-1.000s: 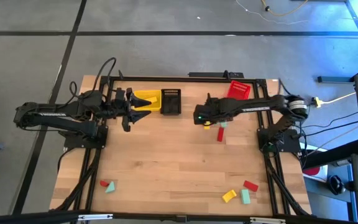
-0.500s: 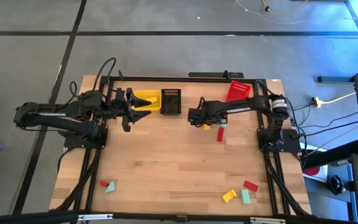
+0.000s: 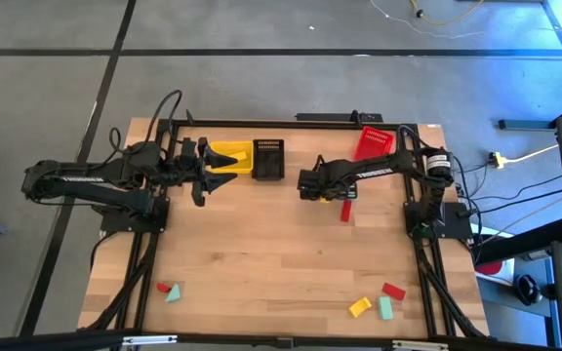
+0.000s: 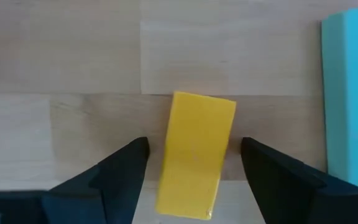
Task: Sort & place blocks by color
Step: Put the top yellow block into the yellow bin
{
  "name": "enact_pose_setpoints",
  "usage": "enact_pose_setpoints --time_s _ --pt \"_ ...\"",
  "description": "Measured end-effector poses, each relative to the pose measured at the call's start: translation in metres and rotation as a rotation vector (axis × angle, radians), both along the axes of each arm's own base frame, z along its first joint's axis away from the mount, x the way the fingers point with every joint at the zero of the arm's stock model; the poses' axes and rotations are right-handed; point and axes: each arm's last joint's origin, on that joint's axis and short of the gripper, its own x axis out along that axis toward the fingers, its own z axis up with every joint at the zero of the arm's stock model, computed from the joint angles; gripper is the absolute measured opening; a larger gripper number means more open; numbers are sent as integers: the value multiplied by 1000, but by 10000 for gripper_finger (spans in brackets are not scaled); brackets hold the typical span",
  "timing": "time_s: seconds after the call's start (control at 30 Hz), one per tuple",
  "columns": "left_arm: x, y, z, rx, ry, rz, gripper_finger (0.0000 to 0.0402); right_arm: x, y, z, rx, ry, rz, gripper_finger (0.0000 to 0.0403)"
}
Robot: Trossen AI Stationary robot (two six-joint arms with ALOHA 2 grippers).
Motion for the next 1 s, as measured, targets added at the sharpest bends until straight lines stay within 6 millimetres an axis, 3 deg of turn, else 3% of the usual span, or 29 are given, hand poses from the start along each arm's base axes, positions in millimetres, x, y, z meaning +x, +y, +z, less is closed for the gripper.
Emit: enact_pose_setpoints --time_s 0.17,0.37,0.53,0.67,0.83,1.0 --pt "0 0 0 0 0 1 211 0 0 -1 11 1 13 220" --pt "0 1 0 -3 0 26 211 -3 0 2 37 38 175 124" --pt "0 1 0 -6 0 35 211 -20 3 18 100 125 378 125" --pt "0 1 0 -10 -1 37 211 -33 5 34 61 61 475 125" --pt "0 1 0 -13 -1 42 211 -50 11 47 -7 -207 513 125" --pt "0 1 0 -14 -1 45 211 -53 14 68 -94 -568 612 125"
